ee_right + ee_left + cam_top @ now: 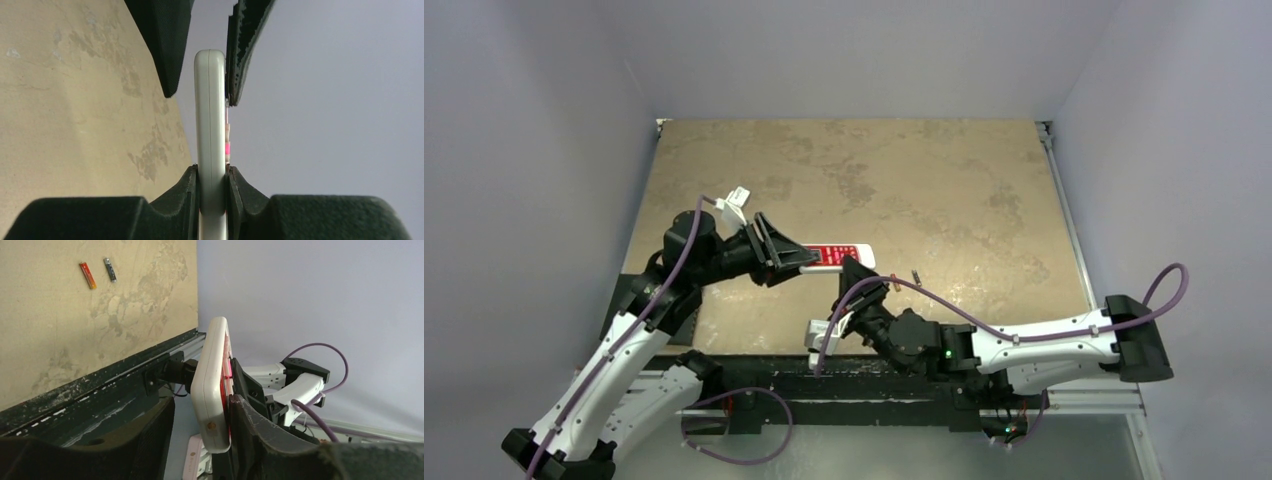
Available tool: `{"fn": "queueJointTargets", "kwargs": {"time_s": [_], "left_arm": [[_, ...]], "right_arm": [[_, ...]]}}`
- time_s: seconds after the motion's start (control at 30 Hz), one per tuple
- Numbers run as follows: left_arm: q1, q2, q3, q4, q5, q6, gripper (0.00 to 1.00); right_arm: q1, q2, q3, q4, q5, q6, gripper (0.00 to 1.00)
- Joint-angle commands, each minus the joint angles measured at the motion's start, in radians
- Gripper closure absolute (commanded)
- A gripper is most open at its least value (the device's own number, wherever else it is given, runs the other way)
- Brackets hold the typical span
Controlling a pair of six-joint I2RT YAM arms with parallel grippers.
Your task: Load the batteries into the remote control
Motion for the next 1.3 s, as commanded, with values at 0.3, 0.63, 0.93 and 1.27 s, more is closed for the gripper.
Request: {"fn": "queueJointTargets", "kwargs": {"time_s": [0.3,0.63,0.93,1.27], "left_arm": [[0.001,-0.009,0.041,0.038,0.073,0.36,0.29],[0.002,0.065,0.184,-0.21,0.006,0.701,0.01],[0.002,0.0,0.22,-0.194,-0.025,0.859,0.01],[0.002,-0.046,0.191,-0.25,-0.018,1.019,0.01]], "right_arm": [[-0.003,-0.139,0.13,-0.478,0.085,0.465,1.0],[-0.003,-0.174,0.3,-0.826,-0.033,0.883,1.0],[-0.01,-0.21,0.339,-0.917,-0.173,1.11,1.0],[-0.291,-0.13,0.47,-1.04,-0.667,1.201,1.0]]}}
